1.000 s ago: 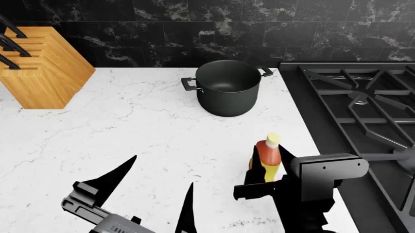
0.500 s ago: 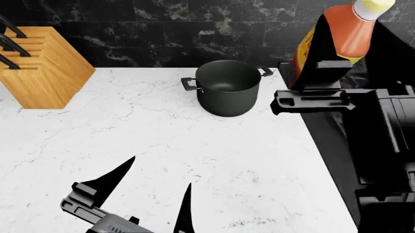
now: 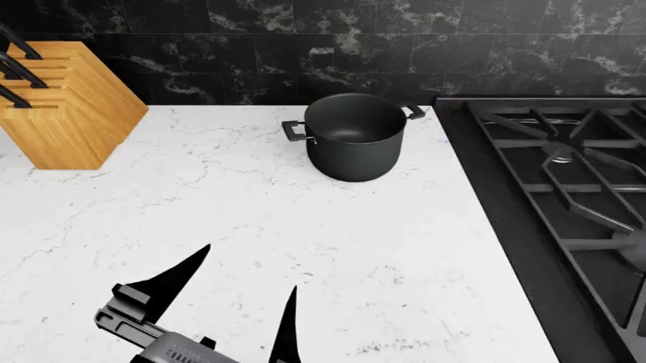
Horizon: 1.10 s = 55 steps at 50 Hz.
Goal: Pick the honey bottle and honey bottle from the counter and place them in the cabinets closest to them.
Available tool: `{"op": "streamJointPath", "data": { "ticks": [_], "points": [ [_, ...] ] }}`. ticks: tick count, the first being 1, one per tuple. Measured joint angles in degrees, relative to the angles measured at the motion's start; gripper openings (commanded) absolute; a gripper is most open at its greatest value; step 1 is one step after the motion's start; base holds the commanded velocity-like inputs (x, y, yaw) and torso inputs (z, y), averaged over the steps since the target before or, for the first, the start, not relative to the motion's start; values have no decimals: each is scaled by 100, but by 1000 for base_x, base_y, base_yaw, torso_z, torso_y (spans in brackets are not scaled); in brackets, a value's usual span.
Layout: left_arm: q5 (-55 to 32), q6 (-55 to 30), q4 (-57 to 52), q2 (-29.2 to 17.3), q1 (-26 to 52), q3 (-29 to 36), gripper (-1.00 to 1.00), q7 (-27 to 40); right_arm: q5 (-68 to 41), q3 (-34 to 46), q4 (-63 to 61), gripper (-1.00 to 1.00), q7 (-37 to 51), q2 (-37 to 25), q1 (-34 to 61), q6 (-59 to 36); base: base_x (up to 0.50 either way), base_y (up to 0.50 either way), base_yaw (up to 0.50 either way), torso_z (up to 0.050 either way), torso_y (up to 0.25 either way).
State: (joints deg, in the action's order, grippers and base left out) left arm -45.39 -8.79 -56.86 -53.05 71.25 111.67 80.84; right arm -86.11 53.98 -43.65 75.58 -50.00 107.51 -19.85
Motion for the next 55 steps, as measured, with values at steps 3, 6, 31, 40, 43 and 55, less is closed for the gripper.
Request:
{"op": "streamJointPath", "data": {
  "ticks": [3,6,31,40,43,55],
  "points": [
    [1,0,-17,-8,-1,-3,100,2,90,49,331,-100,-177,199,98,-64,0,0,0,0,0],
    [-7,-4,-35,-11,2,-8,100,5,265,129,740,-100,-397,419,177,-120,0,0,0,0,0],
    [-202,29,94,87,-8,-67,100,-49,1981,756,7027,-100,-3983,3120,1171,-174,0,0,0,0,0],
    [-311,14,187,159,-10,-105,100,-61,2912,219,9491,-100,-5455,4156,1484,-415,0,0,0,0,0],
    [-338,8,206,172,-11,-117,100,-59,3381,-118,9745,-100,-5707,4318,1492,-541,4,0,0,0,0],
    [-400,-6,241,204,-19,-167,100,-47,5183,-1682,10159,-100,-6380,4759,1486,-1102,2,0,0,0,0]
  ]
}}
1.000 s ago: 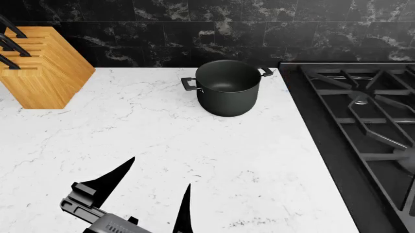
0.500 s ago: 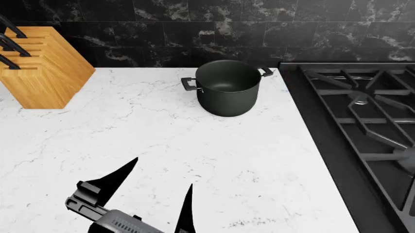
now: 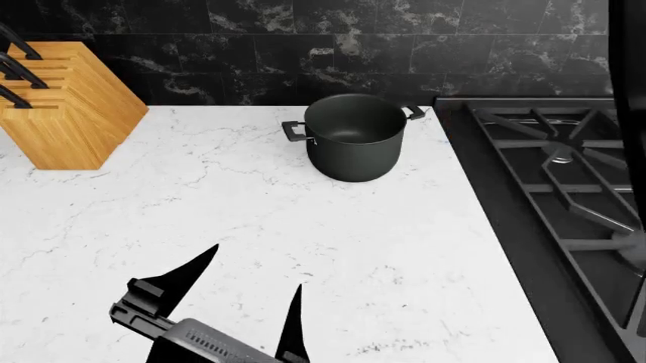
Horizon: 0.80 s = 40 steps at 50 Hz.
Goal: Pick the honey bottle and honey bottle from the counter and place them in the cabinets closest to them.
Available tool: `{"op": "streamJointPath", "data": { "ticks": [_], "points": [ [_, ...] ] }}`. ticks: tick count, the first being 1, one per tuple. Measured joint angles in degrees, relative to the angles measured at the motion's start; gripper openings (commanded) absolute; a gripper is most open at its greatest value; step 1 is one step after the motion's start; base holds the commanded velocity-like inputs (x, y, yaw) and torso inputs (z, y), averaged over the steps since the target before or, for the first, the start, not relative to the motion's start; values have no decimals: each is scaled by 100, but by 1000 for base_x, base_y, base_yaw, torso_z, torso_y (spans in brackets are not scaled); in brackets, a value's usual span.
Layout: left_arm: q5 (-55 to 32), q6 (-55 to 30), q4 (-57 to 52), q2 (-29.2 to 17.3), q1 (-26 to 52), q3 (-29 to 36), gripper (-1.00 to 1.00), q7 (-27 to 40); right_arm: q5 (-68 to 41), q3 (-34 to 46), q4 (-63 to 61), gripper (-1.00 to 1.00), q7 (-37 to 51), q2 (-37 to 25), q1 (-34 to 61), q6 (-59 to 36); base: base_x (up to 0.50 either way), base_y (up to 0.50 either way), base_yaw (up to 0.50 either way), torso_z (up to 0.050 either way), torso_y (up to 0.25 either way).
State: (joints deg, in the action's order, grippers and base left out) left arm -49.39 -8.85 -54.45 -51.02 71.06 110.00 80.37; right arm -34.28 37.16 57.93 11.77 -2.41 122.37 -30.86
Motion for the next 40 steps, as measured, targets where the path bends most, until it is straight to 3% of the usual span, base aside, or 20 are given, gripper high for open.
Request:
{"op": "streamJointPath", "data": {
  "ticks": [2,3,21,40],
  "points": [
    [-4,-5,-4,3,-1,-7,100,4,215,-222,47,-100,-71,51,4,-58,0,0,0,0,0],
    [-6,-8,-6,5,-1,-11,100,7,315,-327,64,100,-101,74,5,-85,0,0,0,0,0],
    [-11,-129,-130,76,3,-58,100,117,659,-974,568,100,-179,186,228,-422,1,0,0,0,0],
    [31,-164,-177,72,-35,-90,100,138,458,-1115,-602,100,361,-79,-89,-1208,-4,-1,-3,0,0]
  ]
}}
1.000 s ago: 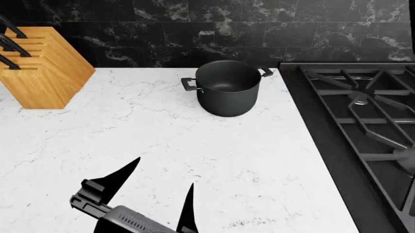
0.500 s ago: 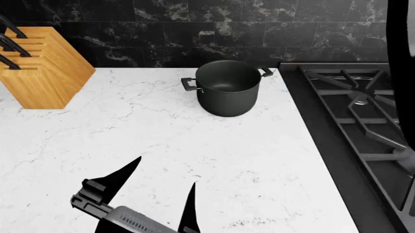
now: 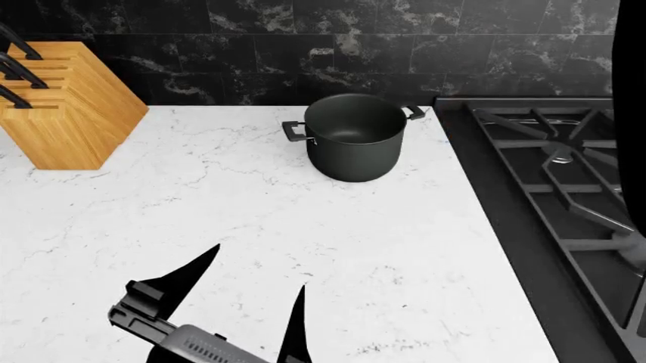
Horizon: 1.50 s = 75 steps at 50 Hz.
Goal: Pick the honey bottle and honey bottle from the counter and place them in the cabinets closest to them.
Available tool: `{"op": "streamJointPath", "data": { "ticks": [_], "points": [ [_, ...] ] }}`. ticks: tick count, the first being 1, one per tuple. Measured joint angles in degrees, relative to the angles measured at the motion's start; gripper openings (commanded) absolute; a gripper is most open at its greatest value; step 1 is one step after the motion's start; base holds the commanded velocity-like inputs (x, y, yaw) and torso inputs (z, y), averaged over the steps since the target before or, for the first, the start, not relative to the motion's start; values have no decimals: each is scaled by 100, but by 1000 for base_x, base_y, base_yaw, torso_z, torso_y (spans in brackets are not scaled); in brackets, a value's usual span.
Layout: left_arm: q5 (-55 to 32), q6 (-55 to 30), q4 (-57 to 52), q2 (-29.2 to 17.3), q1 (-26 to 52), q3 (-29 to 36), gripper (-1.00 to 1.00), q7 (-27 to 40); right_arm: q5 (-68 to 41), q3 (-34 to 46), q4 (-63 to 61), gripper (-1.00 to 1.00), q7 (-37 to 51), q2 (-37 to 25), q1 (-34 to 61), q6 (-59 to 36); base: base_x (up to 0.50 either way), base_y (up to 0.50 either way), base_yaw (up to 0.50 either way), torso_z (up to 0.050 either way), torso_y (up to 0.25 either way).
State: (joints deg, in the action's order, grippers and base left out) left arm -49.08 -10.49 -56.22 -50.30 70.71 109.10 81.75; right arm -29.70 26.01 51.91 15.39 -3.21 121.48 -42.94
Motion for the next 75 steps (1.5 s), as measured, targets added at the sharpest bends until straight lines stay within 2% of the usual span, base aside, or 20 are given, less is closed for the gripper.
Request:
{"op": "streamJointPath", "data": {
  "ticks": [41,63,75],
  "points": [
    [4,-220,-276,59,56,14,100,265,-1334,-79,-1814,100,1235,-464,-458,-1376,-1,0,-1,0,0],
    [79,-26,-359,264,470,628,100,681,-1875,-124,-2464,100,1793,-600,-603,-1845,0,0,0,0,0],
    [97,-7,-371,334,560,747,100,778,-2266,-171,-2774,100,2088,-665,-666,-2095,0,0,0,0,0]
  ]
}}
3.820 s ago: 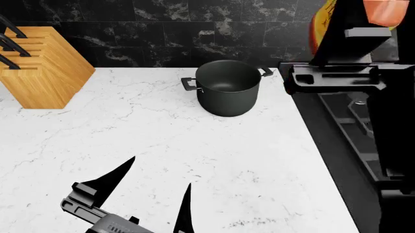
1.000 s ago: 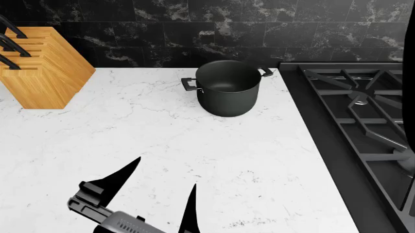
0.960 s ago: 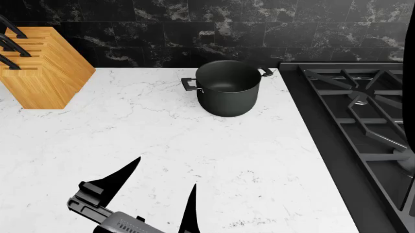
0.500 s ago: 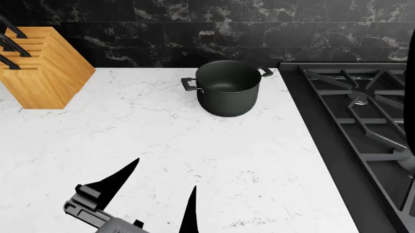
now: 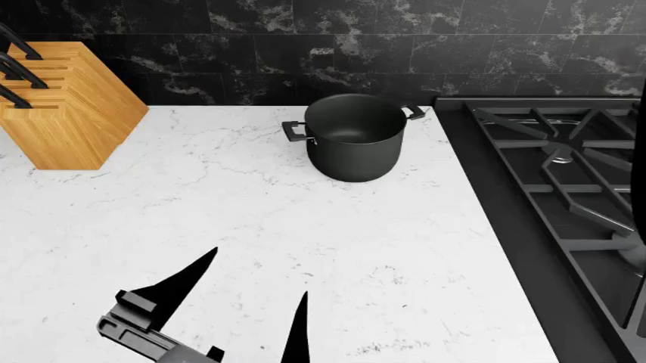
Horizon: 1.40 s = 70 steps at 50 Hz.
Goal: Pick the honey bottle and honey bottle from the counter and place them in the cabinets closest to them.
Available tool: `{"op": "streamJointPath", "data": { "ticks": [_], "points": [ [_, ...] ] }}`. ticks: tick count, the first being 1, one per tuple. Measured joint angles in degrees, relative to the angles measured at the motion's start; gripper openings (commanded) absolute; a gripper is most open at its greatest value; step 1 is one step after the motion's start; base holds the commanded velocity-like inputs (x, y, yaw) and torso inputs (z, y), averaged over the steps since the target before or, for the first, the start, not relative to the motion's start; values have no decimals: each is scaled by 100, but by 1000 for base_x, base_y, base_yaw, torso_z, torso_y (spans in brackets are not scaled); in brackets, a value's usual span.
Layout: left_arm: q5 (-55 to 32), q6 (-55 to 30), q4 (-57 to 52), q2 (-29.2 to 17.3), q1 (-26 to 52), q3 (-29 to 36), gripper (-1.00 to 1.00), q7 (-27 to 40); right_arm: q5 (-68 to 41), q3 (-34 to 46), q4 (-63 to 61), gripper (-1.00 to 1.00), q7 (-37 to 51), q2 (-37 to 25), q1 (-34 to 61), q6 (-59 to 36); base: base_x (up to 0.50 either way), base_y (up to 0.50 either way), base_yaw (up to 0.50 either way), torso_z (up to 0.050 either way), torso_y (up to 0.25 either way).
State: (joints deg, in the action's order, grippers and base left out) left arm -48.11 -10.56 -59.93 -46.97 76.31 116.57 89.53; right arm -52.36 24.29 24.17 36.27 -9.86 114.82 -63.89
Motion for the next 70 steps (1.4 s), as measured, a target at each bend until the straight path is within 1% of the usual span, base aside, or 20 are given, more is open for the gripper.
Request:
{"op": "streamJointPath", "data": {
  "ticks": [13,24,39,53,70],
  "points": [
    [-28,-34,-4,41,50,2,100,32,-374,-39,-312,100,249,-62,-60,-201,0,0,0,0,0],
    [23,-5,-5,31,86,56,100,40,-819,-286,-873,100,731,-123,-71,-554,0,0,0,0,0],
    [99,7,-6,6,64,95,100,44,-1090,-437,-1437,100,1188,-239,-161,-782,0,0,0,0,0],
    [138,25,-6,-9,63,122,100,45,-1835,-935,-2064,100,2126,-193,-439,-1259,0,0,0,0,0],
    [90,-55,-6,47,-4,18,100,45,-2708,-1359,-2486,100,3146,-147,-650,-1632,0,0,0,0,0]
  ]
}}
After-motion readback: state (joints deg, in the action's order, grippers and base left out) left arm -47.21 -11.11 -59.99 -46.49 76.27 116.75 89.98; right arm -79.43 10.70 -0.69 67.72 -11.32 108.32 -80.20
